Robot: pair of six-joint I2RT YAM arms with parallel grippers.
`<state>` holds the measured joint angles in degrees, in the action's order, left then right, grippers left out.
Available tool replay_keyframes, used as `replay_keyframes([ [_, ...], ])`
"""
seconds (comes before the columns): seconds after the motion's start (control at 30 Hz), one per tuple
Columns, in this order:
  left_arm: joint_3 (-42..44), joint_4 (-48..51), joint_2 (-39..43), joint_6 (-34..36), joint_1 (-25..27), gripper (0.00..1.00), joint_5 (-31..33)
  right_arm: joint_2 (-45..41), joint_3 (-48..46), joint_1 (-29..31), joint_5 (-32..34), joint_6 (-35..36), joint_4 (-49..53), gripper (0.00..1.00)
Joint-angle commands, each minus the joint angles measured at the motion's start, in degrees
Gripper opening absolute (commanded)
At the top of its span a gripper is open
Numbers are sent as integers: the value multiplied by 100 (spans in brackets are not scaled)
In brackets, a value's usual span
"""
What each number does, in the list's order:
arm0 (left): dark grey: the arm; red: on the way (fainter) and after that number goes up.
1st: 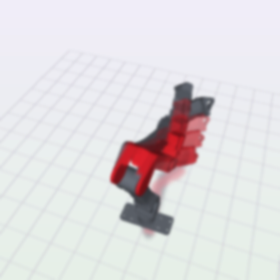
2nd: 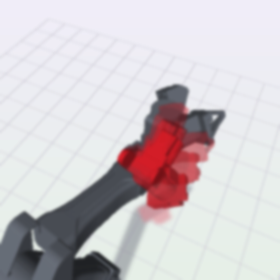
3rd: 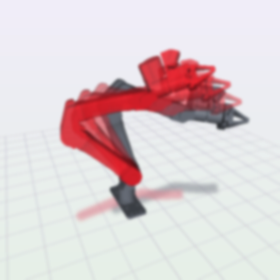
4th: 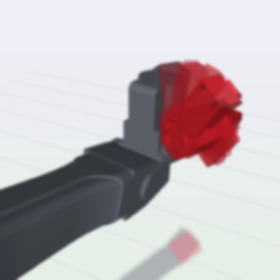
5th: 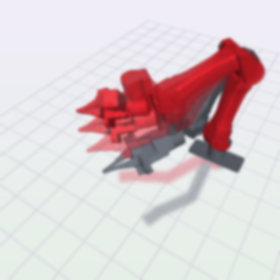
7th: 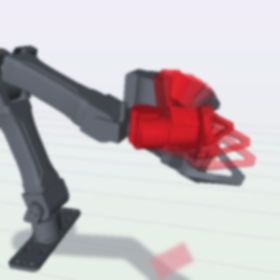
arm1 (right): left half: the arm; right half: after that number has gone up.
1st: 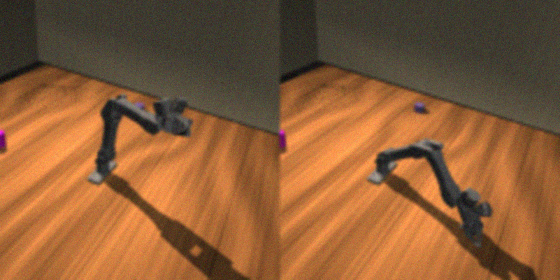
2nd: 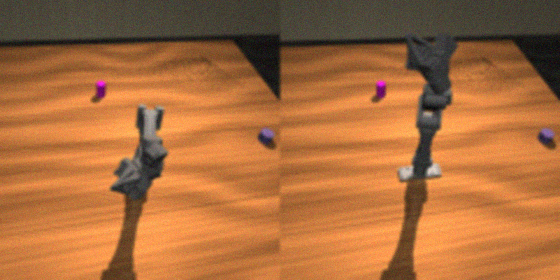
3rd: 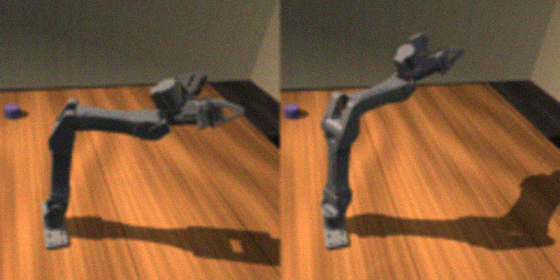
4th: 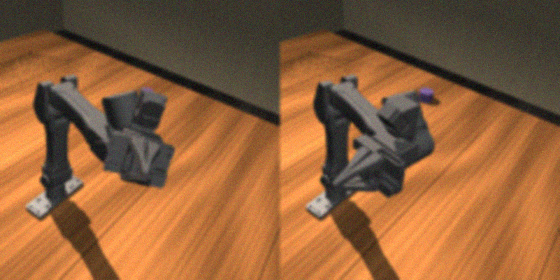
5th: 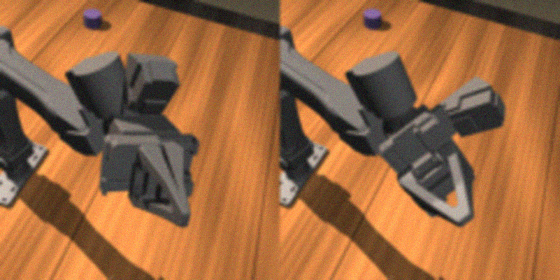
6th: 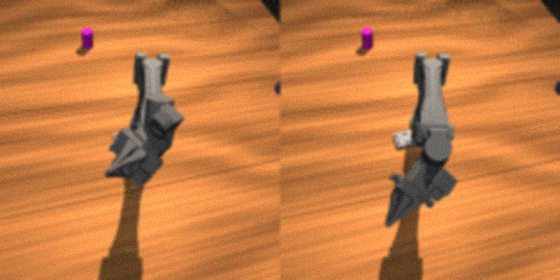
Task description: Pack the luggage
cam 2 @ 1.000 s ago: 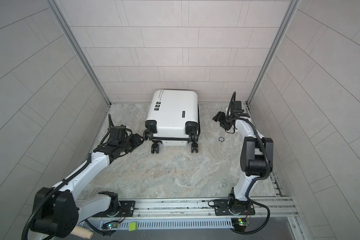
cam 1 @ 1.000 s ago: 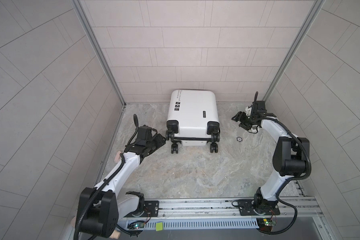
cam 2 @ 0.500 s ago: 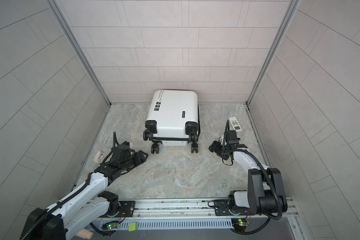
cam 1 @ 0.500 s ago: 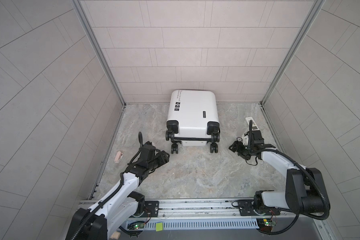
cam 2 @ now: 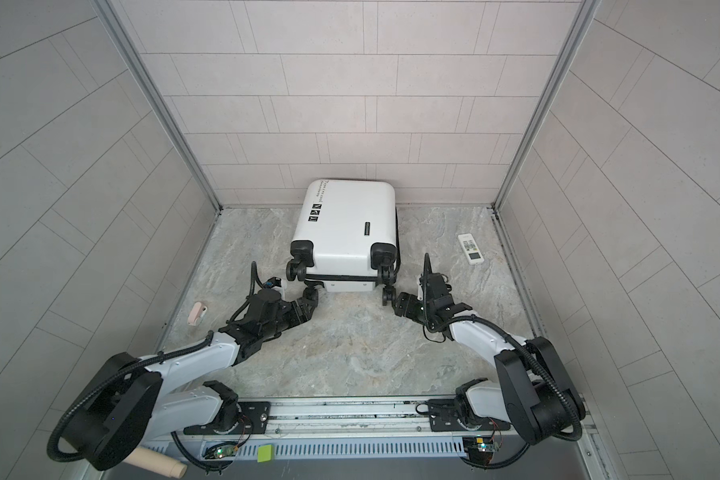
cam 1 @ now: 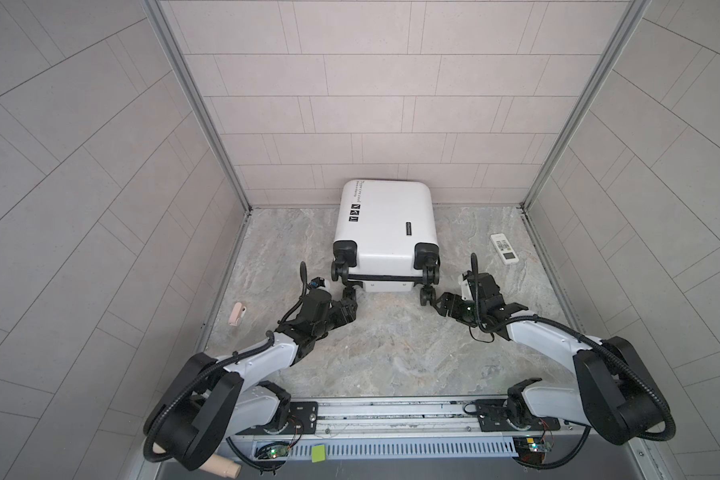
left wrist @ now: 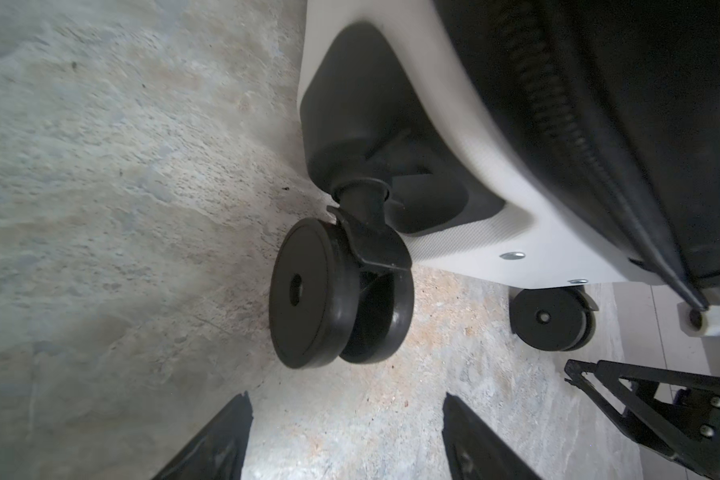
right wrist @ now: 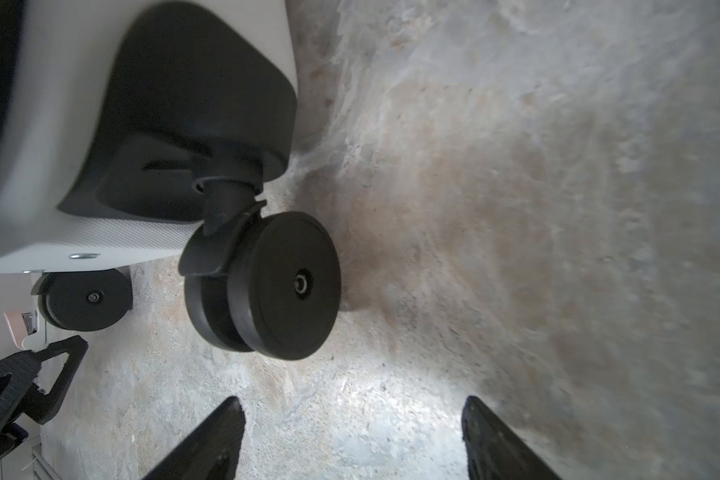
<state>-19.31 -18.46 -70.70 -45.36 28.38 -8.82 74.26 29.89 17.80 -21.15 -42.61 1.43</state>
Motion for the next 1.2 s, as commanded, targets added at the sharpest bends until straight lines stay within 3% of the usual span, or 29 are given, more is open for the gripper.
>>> replay_keyframes([
  [0.0,-80,-654,-254,82,129,79,265,198,194,159,246,-235,-326,84],
  [0.4,-222,-1261,-1078,33,345,77,495,1177,676,520,389,-645,-998,85],
  [0.63,-179,-2038,-1569,-277,344,58,292,1573,643,601,353,-965,-1488,82],
  [0.73,-10,-2667,-1691,-469,344,44,143,1784,597,602,224,-1177,-1874,77],
  [0.83,207,-3214,-1768,-655,344,38,38,2010,418,577,55,-1431,-2325,68],
  [1.03,599,-3653,-1885,-833,341,38,97,2301,132,455,-217,-1830,-3065,49],
  [1.17,750,-3783,-1943,-908,336,47,175,2455,-61,333,-365,-1997,-3445,43],
])
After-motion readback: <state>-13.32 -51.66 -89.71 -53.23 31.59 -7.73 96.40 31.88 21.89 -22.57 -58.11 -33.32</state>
